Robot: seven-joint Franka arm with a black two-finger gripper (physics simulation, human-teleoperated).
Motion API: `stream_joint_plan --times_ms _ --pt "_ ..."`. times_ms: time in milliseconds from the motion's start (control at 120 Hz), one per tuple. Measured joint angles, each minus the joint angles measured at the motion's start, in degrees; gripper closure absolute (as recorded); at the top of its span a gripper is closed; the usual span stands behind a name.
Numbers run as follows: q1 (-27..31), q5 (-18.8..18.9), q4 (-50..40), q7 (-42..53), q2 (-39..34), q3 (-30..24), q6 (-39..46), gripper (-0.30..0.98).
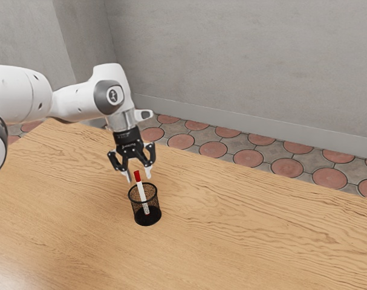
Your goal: Take the marker out of the pen holder and place it to the left of the pen holder.
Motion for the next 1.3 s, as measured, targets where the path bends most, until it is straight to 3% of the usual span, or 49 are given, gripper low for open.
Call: stream_joint_plan --times_ms 300,1300 --pt "-0.45 0.0 -3.24 -0.2 -2.98 0.34 0.4 0.43" --pt "-1.11 -0.63 -4.15 -1.15 -2.56 0.29 2.73 0.67"
